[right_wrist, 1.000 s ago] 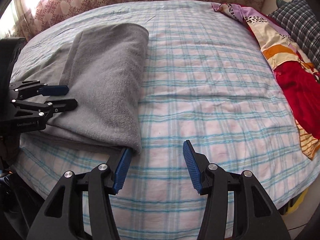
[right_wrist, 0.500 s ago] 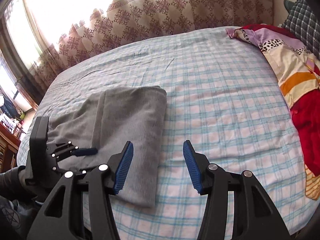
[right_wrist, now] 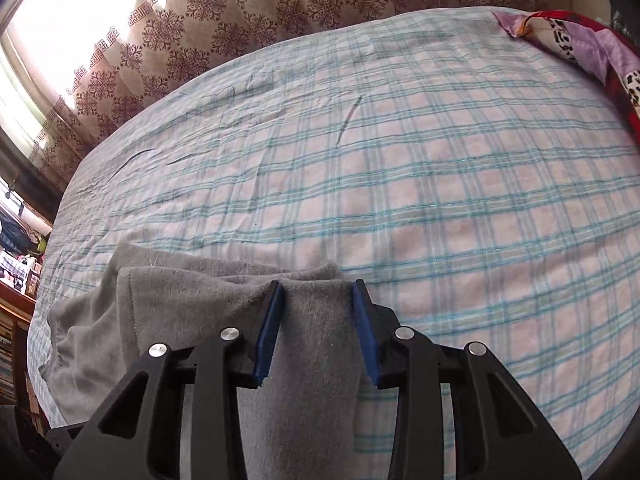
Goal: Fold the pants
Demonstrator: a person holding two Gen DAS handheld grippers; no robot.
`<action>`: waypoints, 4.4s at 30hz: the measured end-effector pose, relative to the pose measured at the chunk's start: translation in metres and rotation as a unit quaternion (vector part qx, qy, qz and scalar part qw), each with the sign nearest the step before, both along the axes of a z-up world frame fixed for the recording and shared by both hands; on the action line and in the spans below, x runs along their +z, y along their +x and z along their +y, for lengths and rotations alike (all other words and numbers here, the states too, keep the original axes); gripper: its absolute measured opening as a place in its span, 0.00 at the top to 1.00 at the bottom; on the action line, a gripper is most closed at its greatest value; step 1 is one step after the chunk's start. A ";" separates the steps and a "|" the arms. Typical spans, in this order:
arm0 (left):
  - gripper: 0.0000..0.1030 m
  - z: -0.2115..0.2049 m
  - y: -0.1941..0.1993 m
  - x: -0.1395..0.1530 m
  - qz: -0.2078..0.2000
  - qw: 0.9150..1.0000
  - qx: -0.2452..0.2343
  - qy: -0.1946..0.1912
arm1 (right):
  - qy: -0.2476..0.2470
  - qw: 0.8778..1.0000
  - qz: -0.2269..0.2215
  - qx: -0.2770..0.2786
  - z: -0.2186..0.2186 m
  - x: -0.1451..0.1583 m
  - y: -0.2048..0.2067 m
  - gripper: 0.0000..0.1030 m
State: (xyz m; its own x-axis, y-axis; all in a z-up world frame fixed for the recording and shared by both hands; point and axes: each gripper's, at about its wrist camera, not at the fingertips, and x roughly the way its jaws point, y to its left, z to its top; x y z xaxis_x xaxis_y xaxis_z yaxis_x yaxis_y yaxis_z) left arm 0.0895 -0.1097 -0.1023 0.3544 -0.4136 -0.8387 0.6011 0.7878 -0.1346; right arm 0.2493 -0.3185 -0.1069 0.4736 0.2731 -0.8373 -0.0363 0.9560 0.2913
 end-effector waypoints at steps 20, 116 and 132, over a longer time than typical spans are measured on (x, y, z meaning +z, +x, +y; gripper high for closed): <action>0.48 -0.003 -0.003 0.001 -0.007 1.000 0.001 0.012 | 0.005 1.000 -0.025 -0.017 -0.027 0.026 -0.043 0.62; 0.75 -0.003 0.141 0.080 0.165 0.977 0.117 -0.071 | -0.011 0.979 -0.143 0.147 0.116 0.104 -0.230 0.76; 0.76 0.199 0.122 0.071 0.184 0.937 0.218 -0.203 | -0.011 0.950 -0.153 0.273 0.248 0.129 -0.218 0.76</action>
